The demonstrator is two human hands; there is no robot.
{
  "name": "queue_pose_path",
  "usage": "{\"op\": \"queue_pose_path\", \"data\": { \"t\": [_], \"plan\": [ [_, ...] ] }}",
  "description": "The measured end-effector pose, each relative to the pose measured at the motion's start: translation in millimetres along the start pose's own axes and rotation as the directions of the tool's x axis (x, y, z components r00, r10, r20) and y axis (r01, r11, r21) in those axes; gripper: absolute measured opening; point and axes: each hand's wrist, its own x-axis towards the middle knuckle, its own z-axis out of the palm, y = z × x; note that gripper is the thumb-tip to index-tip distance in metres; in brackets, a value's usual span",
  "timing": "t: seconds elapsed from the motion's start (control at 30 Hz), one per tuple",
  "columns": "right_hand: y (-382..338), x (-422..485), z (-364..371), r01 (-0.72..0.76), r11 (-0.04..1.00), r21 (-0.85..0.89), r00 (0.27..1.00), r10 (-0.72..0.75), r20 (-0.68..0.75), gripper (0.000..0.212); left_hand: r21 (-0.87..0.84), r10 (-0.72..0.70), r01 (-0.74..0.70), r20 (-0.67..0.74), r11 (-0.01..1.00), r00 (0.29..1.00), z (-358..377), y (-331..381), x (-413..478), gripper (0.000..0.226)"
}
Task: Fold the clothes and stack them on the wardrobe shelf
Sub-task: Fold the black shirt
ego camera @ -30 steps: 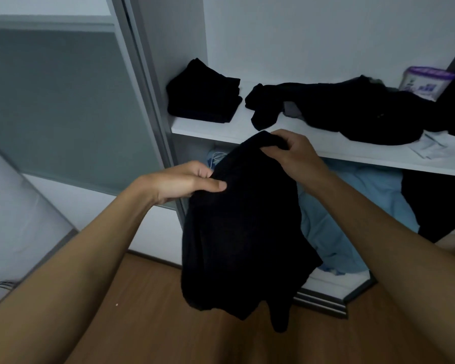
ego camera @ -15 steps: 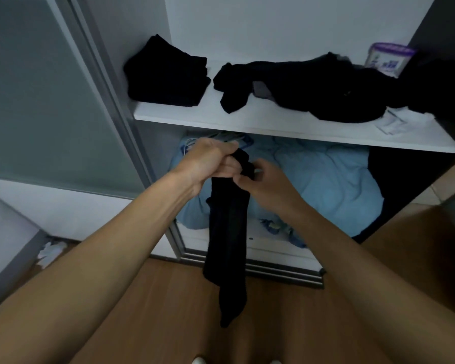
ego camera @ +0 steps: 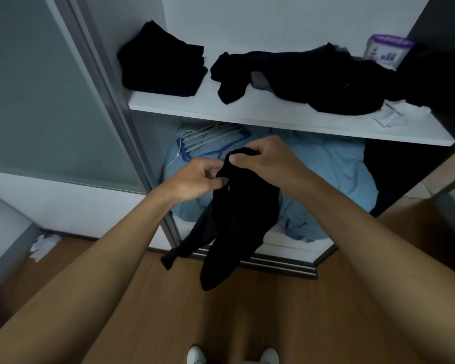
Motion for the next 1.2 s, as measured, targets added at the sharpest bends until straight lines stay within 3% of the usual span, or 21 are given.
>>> {"op": "queue_pose_path", "data": {
  "t": [0.13, 0.33, 0.43, 0.53, 0.6, 0.7, 0.77, 0.83, 0.93, 1.07, 1.2],
  "plan": [
    [6, -3, 4, -0.016, 0.999, 0.036, 0.998, 0.019, -0.066, 0.030, 0.086, -0.062, 0.077, -0.166, 0.993, 0.984, 22, -20, 2, 0.013],
    [16, -13, 2, 0.013, 0.997, 0.074, 0.998, -0.008, -0.068, 0.039, 0.218, -0.189, 0.254, -0.280, 0.942, 0.941, 36, -57, 4, 0.040],
    [26, -21, -11, 0.017, 0.999, -0.047, 0.997, -0.013, 0.075, 0.036, 0.068, -0.255, 0.305, -0.394, 0.950, 0.883, 28, -70, 3, 0.035],
    [46, -31, -25, -0.010, 0.968, -0.250, 0.959, 0.080, 0.271, 0.023, -0.033, -0.268, 0.292, -0.506, 0.956, 0.820, 14, -71, 0, 0.033],
    [64, -36, -32, -0.018, 0.942, -0.337, 0.935, 0.135, 0.328, 0.030, -0.067, -0.269, 0.277, -0.531, 0.958, 0.804, 7, -69, -2, 0.022],
    [89, -41, -36, -0.012, 0.903, -0.430, 0.905, 0.192, 0.380, 0.043, -0.021, -0.268, 0.297, -0.493, 0.955, 0.828, 2, -68, -9, 0.020],
    [103, -44, -36, -0.014, 0.906, -0.422, 0.921, 0.176, 0.348, 0.036, 0.019, -0.281, 0.325, -0.454, 0.946, 0.845, 0, -69, -13, 0.027],
    [114, -46, -35, -0.039, 0.949, -0.314, 0.965, 0.118, 0.236, 0.024, 0.028, -0.290, 0.334, -0.434, 0.942, 0.853, -1, -69, -20, 0.027],
    [123, -50, -36, -0.075, 0.996, -0.047, 0.993, 0.079, 0.083, 0.025, -0.031, -0.295, 0.307, -0.389, 0.951, 0.873, -2, -70, -28, 0.024],
    [127, -55, -46, -0.086, 0.986, 0.140, 0.991, 0.070, 0.117, 0.017, -0.223, -0.218, 0.172, -0.199, 0.960, 0.956, -17, -74, -36, 0.043],
    [138, -51, -62, -0.036, 0.958, 0.283, 0.999, 0.029, 0.027, 0.045, -0.153, -0.138, 0.131, -0.039, 0.980, 0.990, -35, -66, -34, 0.070]
  ]
}}
